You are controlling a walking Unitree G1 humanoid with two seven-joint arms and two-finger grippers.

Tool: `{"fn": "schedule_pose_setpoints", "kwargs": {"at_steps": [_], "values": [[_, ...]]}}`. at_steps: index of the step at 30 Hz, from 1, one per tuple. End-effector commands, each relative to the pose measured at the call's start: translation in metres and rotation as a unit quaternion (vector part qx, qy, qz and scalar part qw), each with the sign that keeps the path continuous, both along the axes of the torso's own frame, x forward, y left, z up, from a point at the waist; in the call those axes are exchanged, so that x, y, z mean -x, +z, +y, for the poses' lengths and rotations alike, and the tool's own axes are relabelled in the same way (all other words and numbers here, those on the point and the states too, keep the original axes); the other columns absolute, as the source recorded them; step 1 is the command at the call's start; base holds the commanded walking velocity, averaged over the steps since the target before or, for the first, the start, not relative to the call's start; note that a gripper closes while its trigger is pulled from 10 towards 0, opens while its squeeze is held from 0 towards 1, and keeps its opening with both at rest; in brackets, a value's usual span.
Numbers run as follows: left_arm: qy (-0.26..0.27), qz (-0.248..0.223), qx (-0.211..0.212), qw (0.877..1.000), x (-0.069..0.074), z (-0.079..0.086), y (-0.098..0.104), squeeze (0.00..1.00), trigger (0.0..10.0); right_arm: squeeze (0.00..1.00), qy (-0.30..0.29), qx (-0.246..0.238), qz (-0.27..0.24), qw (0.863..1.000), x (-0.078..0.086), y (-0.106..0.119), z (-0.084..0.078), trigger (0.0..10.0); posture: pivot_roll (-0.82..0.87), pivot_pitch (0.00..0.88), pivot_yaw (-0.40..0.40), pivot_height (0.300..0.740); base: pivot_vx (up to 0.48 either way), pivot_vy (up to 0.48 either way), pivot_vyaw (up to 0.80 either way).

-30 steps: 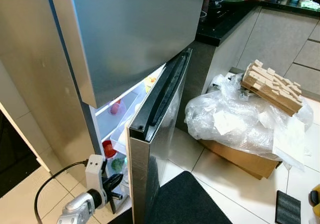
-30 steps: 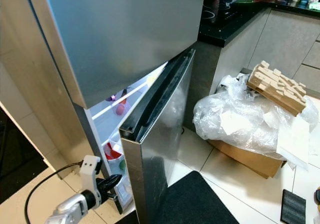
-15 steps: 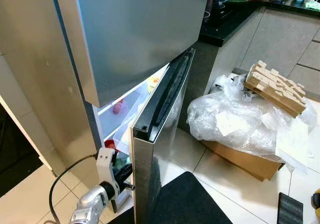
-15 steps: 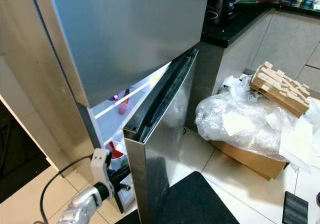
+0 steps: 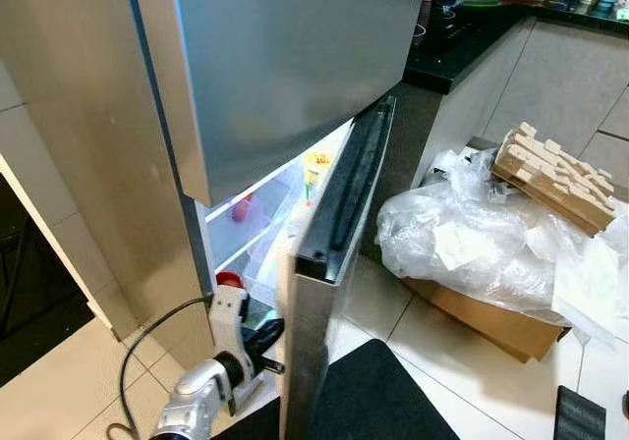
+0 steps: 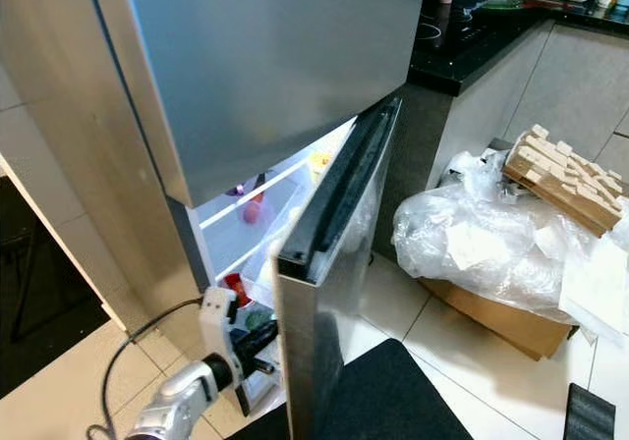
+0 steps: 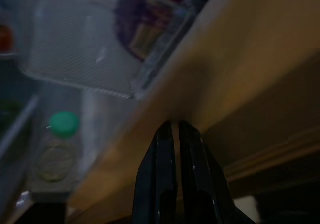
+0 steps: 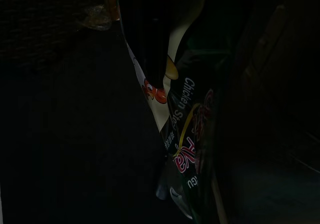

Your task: Restocking fridge

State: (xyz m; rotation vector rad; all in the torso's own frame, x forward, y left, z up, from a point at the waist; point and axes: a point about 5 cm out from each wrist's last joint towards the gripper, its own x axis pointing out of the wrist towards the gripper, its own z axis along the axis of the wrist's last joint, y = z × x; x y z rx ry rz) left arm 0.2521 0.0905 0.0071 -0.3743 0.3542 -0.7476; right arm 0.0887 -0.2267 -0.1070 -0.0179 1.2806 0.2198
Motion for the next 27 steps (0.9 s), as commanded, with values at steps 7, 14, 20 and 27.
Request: {"fn": "schedule_pose_setpoints", "kwargs": {"at_steps": [7,14,20,27], "values": [[-0.133,-0.07,0.072,0.986,-0.009,-0.067,0.042,0.0,10.0,0.0,-0.005,-0.009,0.01,1.0,0.006,-0.003,0.006,10.0,0.03,0.0,-0.036,0.74,0.0,0.0,0.0],[-0.165,-0.069,0.085,0.98,-0.001,-0.08,0.044,0.0,10.0,0.0,-0.008,-0.011,0.017,1.0,0.01,-0.003,0.005,10.0,0.02,0.0,-0.033,0.74,0.0,0.0,0.0],[-0.148,-0.057,0.064,0.985,-0.001,-0.065,0.034,0.0,10.0,0.0,-0.005,-0.013,0.023,1.0,0.013,-0.004,0.005,10.0,0.03,0.0,-0.029,0.74,0.0,0.0,0.0],[-0.057,0.019,-0.046,0.997,0.011,0.0,-0.014,0.0,10.0,0.0,0.002,-0.006,0.025,1.0,0.014,-0.003,0.002,10.0,0.04,0.0,-0.025,0.74,0.0,0.0,0.0]]}}
